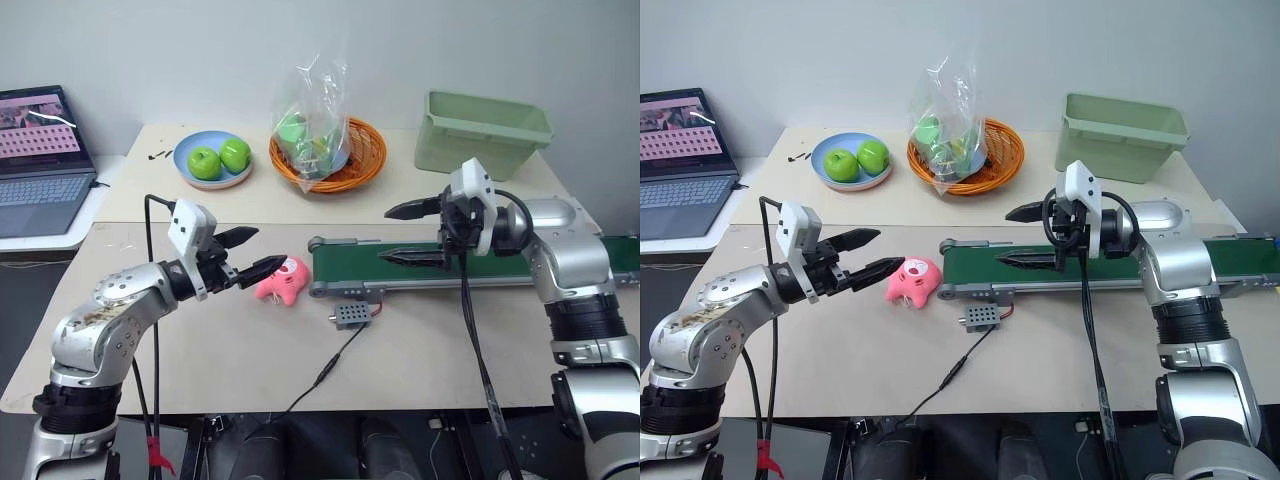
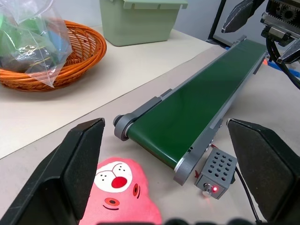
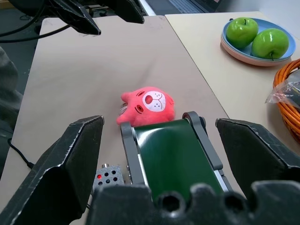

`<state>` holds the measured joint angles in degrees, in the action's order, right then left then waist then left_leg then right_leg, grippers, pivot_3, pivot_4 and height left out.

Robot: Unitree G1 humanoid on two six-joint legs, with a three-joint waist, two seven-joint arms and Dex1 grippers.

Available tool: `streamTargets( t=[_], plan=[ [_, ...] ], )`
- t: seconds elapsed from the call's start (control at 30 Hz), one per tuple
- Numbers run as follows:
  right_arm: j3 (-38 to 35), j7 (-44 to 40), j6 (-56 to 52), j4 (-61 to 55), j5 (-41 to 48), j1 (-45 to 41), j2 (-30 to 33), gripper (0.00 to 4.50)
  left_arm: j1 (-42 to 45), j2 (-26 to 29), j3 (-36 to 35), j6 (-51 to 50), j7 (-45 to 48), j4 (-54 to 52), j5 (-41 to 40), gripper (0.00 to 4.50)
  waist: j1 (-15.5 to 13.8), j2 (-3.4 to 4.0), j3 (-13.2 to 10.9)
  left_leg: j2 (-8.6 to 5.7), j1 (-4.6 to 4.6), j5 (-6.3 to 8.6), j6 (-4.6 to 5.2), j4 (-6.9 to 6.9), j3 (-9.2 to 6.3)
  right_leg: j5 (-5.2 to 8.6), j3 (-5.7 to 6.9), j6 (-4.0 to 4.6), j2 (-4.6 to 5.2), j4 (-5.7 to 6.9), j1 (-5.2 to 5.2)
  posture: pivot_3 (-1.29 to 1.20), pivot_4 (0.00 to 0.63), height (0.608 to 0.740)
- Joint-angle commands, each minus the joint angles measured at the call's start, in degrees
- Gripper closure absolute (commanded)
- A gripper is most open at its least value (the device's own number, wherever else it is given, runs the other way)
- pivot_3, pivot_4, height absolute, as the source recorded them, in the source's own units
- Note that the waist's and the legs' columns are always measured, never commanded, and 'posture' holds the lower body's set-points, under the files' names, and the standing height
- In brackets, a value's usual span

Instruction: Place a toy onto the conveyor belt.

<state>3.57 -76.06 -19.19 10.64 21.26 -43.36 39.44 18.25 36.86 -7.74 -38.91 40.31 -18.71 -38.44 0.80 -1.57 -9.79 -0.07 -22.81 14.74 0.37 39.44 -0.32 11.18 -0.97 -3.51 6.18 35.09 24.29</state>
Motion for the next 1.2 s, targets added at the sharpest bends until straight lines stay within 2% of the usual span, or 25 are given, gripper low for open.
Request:
streamTargets(
  t=[0.03,0.37,0.57,0.67,0.87,0.9,1.0,1.1,1.2],
  plan=[
    [-1.31,0.21,0.4,-1.84,0.57,-0.15,0.51,0.0,0.59,0.92,-0.42,-0.5,0.38,-1.46,-0.32,0.05,0.0,0.0,0.0,0.0,0.0,0.0,0.0,0.0,0.0,0.0,0.0,0.0,0.0,0.0,0.0,0.0,0.15,0.74],
    [-0.51,-0.08,1.19,-0.52,-0.13,-0.83,-0.05,0.0,-1.18,-1.91,-10.33,-4.53,-5.45,4.9,-4.97,0.05,0.03,0.0,0.0,0.0,0.01,0.0,0.0,0.0,0.0,0.0,0.0,0.0,0.0,0.0,0.01,0.0,0.15,0.74],
    [-0.34,-0.35,1.4,-0.17,-0.49,-1.11,-0.18,0.0,-0.72,-7.93,-18.38,-19.88,-15.47,15.81,-15.5,0.05,0.04,0.0,0.0,0.0,0.02,0.0,0.0,0.0,-0.04,0.0,0.01,0.0,0.0,0.04,0.0,0.0,0.15,0.74],
    [-0.4,-0.51,1.31,-0.25,-0.62,-1.17,-0.05,0.0,-0.61,-10.09,-20.36,-25.4,-18.79,20.47,-18.04,0.05,0.0,-0.01,0.0,0.0,-0.01,0.0,0.0,0.0,-0.06,0.0,0.02,0.0,0.01,0.11,0.01,0.0,0.15,0.74],
    [-0.98,-0.12,0.62,-1.6,-0.47,-0.19,0.79,0.0,2.01,-11.8,-19.63,-27.58,-19.81,24.6,-18.47,0.05,-0.08,-0.01,0.0,-0.01,0.0,-0.01,-0.02,0.0,-0.06,-0.01,0.03,0.01,0.01,0.04,0.0,0.0,0.15,0.74],
    [-1.07,0.01,0.44,-1.95,-0.41,0.08,0.92,0.0,2.46,-11.75,-18.7,-26.9,-19.35,24.53,-17.56,0.05,-0.09,-0.01,0.0,-0.01,0.0,-0.01,-0.03,0.0,-0.06,-0.01,0.03,0.01,0.01,0.03,0.0,0.0,0.15,0.74],
    [-1.57,0.52,-0.15,-3.04,-0.11,0.91,1.46,0.0,3.4,-10.02,-12.36,-15.6,-15.02,21.8,-8.52,0.05,-0.12,-0.01,0.0,-0.03,0.0,-0.01,-0.04,0.0,-0.05,-0.01,0.03,0.01,0.01,0.03,0.0,0.0,0.15,0.74],
    [-2.04,0.97,-0.6,-4.07,0.19,1.85,2.16,0.0,4.17,-7.79,-4.06,3.56,-10.34,18.23,5.11,0.05,-0.13,-0.01,0.0,-0.02,-0.03,-0.01,-0.06,-0.02,-0.02,-0.02,0.03,0.03,0.01,0.0,0.01,0.0,0.15,0.74],
    [-2.25,1.45,-0.92,-4.82,0.54,2.5,2.57,0.0,4.43,-8.27,1.1,14.56,-6.38,16.75,11.5,0.05,-0.23,-0.01,0.0,-0.02,-0.04,-0.03,-0.09,-0.06,0.02,-0.04,0.02,0.06,0.02,-0.11,0.02,0.0,0.15,0.74]
  ],
)
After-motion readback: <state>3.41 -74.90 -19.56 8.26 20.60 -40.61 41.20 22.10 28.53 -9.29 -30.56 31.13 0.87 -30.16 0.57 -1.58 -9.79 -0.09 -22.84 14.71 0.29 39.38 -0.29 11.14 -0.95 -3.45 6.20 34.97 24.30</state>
